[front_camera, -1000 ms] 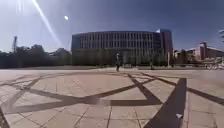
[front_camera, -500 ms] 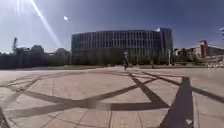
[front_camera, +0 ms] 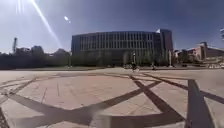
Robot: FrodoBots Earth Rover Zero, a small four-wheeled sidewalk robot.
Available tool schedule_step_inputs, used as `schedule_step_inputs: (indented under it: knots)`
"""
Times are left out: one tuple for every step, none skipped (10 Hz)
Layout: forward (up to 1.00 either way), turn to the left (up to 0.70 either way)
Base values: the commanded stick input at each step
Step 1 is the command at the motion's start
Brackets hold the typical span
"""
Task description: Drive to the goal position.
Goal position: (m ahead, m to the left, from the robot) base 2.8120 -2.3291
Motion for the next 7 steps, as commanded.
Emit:
schedule_step_inputs:
  knots:
    - [0.00, 0.00]
    - [0.00, 0.00]
    - [0.00, 0.00]
    - [0.00, 0.00]
    - [0.00, 0.35]
    - [0.00, 0.70]
    - [0.00, 0.70]
